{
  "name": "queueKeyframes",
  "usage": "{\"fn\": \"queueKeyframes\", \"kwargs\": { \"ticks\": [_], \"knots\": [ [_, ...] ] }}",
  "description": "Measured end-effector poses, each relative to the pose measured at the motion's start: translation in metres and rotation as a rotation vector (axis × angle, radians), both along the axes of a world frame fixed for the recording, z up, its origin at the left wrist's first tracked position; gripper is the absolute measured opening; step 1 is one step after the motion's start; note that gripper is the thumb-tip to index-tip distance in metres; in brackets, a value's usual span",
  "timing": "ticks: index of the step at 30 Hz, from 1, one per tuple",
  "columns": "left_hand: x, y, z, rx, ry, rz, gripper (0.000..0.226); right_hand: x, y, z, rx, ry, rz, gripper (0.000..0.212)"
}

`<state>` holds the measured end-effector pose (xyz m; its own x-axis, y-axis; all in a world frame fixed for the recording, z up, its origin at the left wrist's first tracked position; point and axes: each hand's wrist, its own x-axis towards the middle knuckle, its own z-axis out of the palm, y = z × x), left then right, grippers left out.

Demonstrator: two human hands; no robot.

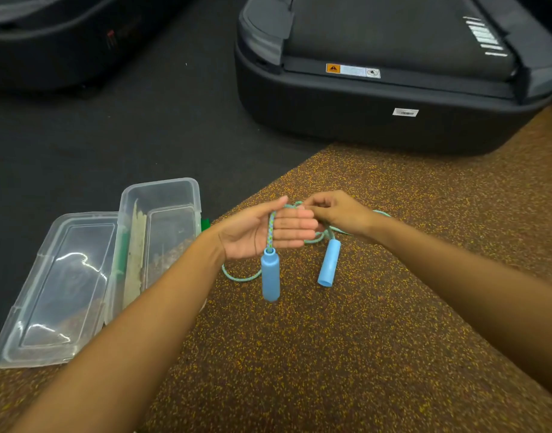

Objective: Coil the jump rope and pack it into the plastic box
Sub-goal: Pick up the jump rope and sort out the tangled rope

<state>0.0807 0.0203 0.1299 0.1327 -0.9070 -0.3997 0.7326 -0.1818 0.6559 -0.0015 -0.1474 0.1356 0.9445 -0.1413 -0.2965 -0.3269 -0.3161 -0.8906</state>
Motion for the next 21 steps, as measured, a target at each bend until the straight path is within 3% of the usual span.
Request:
{"fn": "queueKeyframes", "kwargs": {
  "ticks": [7, 10, 21],
  "knots": [
    [0.026, 0.012, 0.005, -0.164, 0.075, 0.334, 0.044, -0.019, -0.004, -0.004, -0.039, 0.229, 0.205, 0.028],
    [0.032, 0.017, 0.005, -0.185, 0.071, 0.404, 0.046, -0.02, 0.003, -0.006, 0.001, 0.307, 0.288, 0.023],
    [0.033, 0.014, -0.003, -0.212, 0.152, 0.443, 0.054, -0.003, 0.058, 0.026, -0.255, 0.119, 0.502, 0.025]
  ]
}}
